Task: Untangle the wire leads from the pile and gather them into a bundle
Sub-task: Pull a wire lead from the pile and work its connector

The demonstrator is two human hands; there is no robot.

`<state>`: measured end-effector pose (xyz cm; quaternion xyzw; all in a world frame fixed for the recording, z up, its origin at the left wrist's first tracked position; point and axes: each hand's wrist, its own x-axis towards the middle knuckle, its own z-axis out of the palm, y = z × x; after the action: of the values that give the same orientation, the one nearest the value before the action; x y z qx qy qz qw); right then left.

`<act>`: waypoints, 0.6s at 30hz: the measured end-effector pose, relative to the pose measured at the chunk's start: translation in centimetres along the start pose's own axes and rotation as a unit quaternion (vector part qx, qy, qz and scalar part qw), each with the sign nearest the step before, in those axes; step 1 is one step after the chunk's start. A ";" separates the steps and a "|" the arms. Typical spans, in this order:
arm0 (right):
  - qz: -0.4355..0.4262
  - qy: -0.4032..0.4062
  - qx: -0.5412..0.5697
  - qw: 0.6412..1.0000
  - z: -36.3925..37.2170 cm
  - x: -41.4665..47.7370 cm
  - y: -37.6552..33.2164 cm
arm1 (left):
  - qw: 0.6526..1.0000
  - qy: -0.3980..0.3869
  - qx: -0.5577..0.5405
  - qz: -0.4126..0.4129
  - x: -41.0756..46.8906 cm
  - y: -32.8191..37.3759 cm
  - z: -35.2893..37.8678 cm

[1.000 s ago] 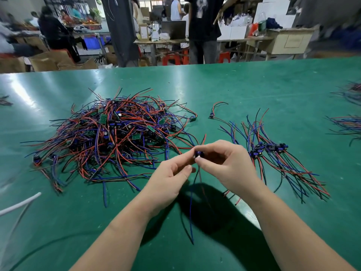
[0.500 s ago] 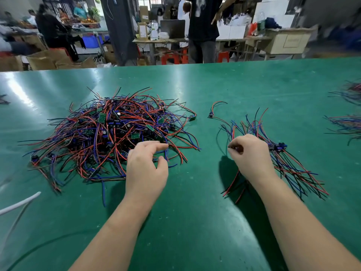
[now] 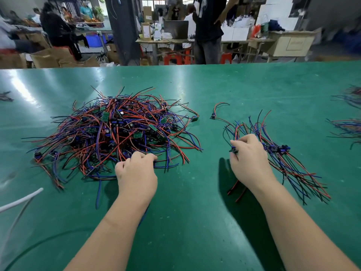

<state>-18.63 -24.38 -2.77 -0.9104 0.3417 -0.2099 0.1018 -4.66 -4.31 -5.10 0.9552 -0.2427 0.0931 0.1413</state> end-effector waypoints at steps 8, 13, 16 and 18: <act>-0.163 0.010 0.133 0.978 0.1 -2.5 -3.8 | 0.998 -0.033 -0.021 0.058 0.6 -0.4 0.2; -0.181 -0.012 0.151 0.972 0.4 -2.7 -3.8 | 0.994 0.009 -0.087 0.058 0.6 -0.4 -0.6; -0.163 -0.015 0.183 0.969 0.4 -2.6 -3.8 | 0.971 0.148 -0.166 0.085 0.2 0.4 -2.2; -0.149 -0.019 0.216 0.965 0.5 -2.6 -3.9 | 0.940 0.259 -0.188 0.116 -0.3 1.1 -3.2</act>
<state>-17.91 -19.69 -2.73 -0.9112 0.1464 -0.2742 0.2705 -5.82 -4.08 -1.96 0.8192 -0.3197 0.3061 0.3648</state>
